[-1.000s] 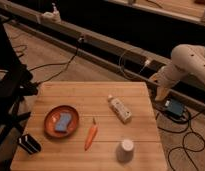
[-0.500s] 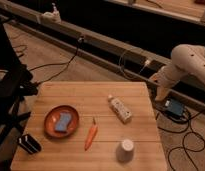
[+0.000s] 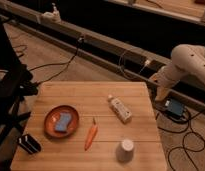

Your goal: Place the ceramic cup over the eraser

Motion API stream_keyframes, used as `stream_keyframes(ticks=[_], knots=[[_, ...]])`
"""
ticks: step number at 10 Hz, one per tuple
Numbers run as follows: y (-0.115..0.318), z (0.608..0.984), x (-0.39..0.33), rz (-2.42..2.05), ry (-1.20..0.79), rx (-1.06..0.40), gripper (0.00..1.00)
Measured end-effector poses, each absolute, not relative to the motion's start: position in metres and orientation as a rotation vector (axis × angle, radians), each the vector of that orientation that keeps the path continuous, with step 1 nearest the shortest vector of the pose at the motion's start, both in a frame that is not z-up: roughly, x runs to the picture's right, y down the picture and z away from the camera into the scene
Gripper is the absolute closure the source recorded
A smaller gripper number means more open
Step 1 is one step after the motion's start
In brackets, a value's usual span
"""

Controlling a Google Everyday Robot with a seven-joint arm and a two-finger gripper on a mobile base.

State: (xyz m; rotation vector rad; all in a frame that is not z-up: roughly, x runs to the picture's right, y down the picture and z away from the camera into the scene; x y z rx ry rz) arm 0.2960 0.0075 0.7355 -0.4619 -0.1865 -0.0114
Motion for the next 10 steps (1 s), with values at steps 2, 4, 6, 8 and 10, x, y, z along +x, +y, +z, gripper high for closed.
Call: stream_keyframes(ticks=[2,4,6,8,10], knots=[[0.013,0.732,0.291,-0.042,-0.204,-0.480,0.30],[0.031,0.720,0.263,-0.150,-0.286,-0.528,0.30],[0.054,0.705,0.232,-0.304,-0.355,-0.567,0.30],[0.077,0.696,0.221,-0.398,-0.371,-0.579,0.30],[0.097,0.694,0.214,-0.438,-0.362,-0.563,0.30]])
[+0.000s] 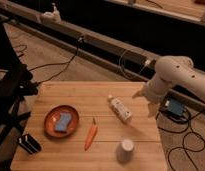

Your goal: Place the ceramic cup over the eraser

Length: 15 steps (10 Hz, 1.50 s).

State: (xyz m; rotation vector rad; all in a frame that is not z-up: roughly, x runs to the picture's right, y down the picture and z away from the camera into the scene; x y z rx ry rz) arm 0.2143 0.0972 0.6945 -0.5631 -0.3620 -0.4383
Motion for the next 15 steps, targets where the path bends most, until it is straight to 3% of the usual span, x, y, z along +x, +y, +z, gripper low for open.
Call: stream_keyframes(ticks=[5,15], knots=[[0.110,0.692,0.207,-0.481,-0.359,-0.515,0.30],[0.204,0.674,0.164,-0.393,-0.517,-0.747,0.30]])
